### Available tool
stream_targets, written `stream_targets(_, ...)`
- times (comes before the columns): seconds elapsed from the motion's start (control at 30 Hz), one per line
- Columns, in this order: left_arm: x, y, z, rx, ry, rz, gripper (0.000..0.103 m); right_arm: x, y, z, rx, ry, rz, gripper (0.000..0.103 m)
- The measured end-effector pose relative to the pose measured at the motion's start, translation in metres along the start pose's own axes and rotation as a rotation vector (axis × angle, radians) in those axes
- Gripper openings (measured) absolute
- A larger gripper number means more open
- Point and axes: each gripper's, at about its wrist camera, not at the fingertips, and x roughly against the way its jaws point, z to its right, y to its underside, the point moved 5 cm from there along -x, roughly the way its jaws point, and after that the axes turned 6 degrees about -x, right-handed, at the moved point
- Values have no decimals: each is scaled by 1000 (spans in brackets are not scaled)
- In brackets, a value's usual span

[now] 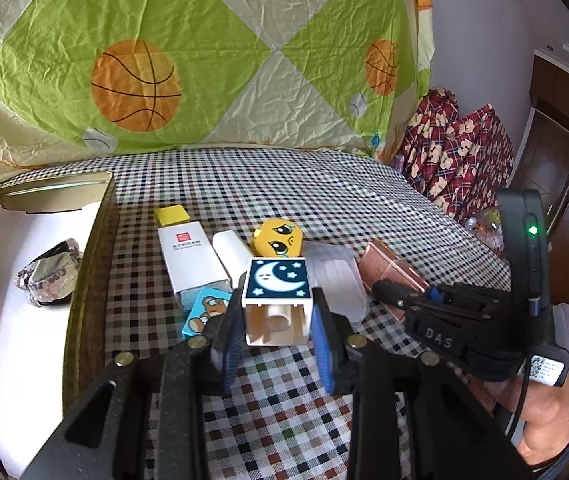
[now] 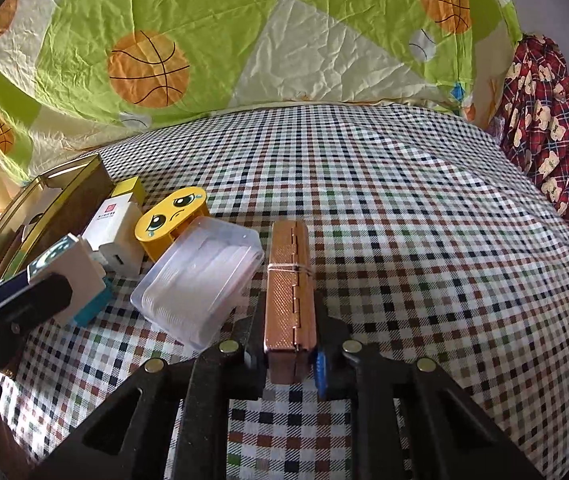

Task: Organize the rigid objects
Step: 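Lift moon-face cube with left tool while right tool lifts rose-gold case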

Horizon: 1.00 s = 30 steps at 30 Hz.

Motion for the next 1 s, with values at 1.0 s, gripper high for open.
stream_targets(1.0, 20, 19, 3, -50, -3, 66, 30, 43, 15, -21, 55, -37, 238, 19)
